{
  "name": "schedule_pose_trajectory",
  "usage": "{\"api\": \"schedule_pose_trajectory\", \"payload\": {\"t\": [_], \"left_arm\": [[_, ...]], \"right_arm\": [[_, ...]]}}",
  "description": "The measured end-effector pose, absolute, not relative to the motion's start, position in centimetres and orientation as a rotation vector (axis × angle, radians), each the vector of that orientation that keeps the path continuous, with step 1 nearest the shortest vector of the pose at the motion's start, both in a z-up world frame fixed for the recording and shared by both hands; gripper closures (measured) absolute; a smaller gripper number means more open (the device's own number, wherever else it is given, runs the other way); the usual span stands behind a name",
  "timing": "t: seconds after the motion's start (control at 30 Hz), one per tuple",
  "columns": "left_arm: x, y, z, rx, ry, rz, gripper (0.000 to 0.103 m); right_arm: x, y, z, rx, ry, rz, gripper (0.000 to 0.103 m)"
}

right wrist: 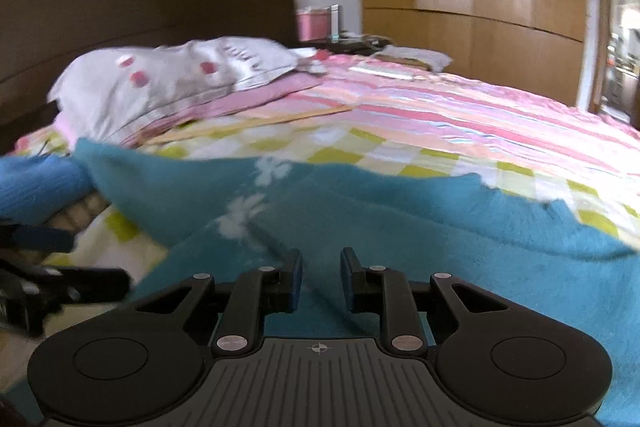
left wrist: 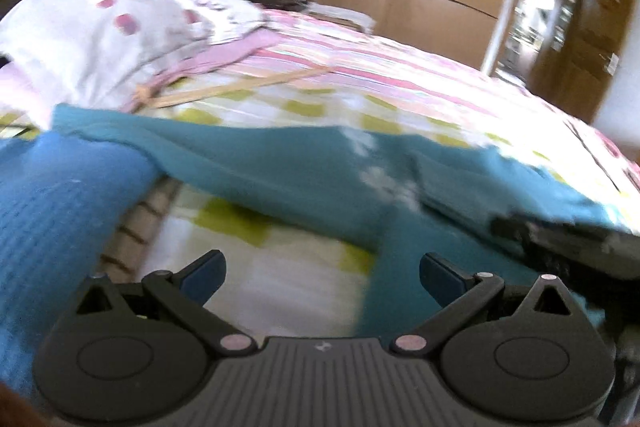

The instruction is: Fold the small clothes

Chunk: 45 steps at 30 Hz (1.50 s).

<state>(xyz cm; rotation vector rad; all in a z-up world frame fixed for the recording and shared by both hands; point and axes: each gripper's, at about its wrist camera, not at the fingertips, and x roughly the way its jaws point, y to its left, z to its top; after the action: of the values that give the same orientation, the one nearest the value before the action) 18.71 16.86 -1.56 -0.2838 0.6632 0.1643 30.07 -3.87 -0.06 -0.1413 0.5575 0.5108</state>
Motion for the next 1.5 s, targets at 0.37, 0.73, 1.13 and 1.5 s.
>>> {"api": "schedule_pose_trajectory", "payload": {"t": [0.37,0.73,1.13,1.5], "left_arm": [[22.8,21.4,-3.2,-0.485,0.646,0.317,0.0],[26.6,23.9,-4.8,-0.628,0.569,0.432,0.0],[29.1,21.7,-0.4,-0.45,0.483,0.343,0.04],[29.6,6.8,3.4,-0.121,0.412,-0.032,0.04]], "right_arm": [[30.5,-4.6,-1.6,-0.029,0.593,0.477,0.08],[30.5,-5.5,-2.2,0.041,0.579,0.482,0.08],[29.6,-6.3,-1.4,0.103,0.583,0.478,0.08],[27.3,-12.7,0.5,0.205,0.582,0.369,0.08]]}}
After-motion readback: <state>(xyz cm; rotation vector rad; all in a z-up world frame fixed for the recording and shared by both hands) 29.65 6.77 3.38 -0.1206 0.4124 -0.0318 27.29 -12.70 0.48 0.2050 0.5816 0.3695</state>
